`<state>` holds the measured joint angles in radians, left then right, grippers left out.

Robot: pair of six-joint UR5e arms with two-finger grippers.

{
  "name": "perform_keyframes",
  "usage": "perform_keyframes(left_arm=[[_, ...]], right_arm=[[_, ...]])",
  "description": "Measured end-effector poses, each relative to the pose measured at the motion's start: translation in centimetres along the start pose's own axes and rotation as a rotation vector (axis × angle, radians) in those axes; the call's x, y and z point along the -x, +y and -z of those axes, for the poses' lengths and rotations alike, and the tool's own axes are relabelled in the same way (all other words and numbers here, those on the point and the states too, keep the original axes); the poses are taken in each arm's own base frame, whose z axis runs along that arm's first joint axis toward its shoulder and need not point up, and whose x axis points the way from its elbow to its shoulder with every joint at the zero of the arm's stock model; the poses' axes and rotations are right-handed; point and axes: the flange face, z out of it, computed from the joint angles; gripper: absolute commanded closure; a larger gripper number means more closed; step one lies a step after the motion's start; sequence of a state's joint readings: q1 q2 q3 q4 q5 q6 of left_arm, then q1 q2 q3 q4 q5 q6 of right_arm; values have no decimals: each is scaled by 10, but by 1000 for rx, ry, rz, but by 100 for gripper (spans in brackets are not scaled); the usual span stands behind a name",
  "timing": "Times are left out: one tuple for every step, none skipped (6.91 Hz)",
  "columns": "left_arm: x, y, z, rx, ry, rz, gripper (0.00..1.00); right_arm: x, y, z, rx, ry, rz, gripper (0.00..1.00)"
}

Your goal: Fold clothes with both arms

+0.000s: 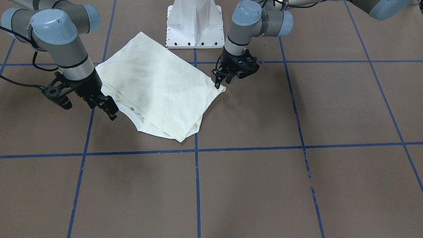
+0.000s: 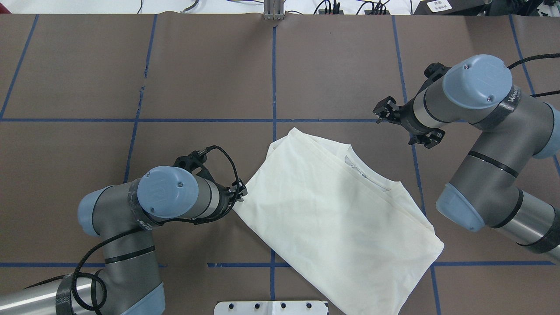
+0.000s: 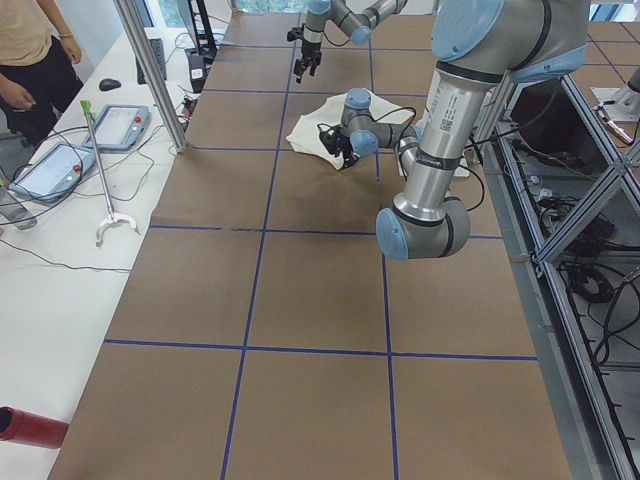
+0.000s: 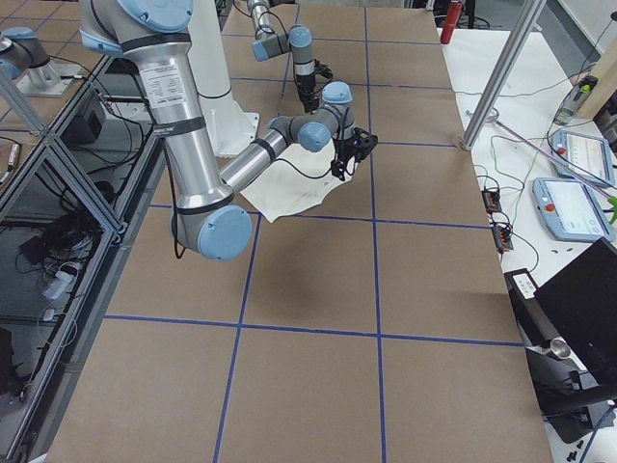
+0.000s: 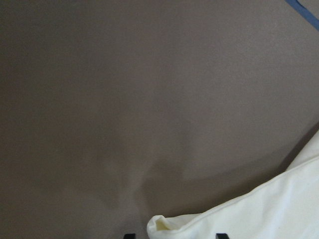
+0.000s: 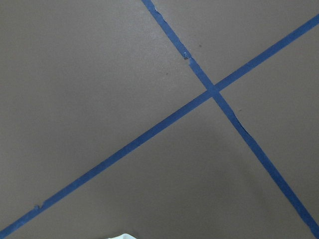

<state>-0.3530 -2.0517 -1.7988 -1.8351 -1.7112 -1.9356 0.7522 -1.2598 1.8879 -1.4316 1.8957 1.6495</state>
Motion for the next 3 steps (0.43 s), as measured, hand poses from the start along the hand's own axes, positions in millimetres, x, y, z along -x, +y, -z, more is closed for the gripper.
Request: perform_keyframes(left_arm=[[1, 3, -3, -3, -2, -6, 42], [0, 3, -6, -16, 1, -11, 47], [-1, 1, -8, -32, 5, -15, 63]], right_arm=[[-1, -1, -1, 3, 0, 1, 0], [-3, -2, -2, 4, 3, 5, 0], [-4, -3, -4, 2, 6, 8, 0]])
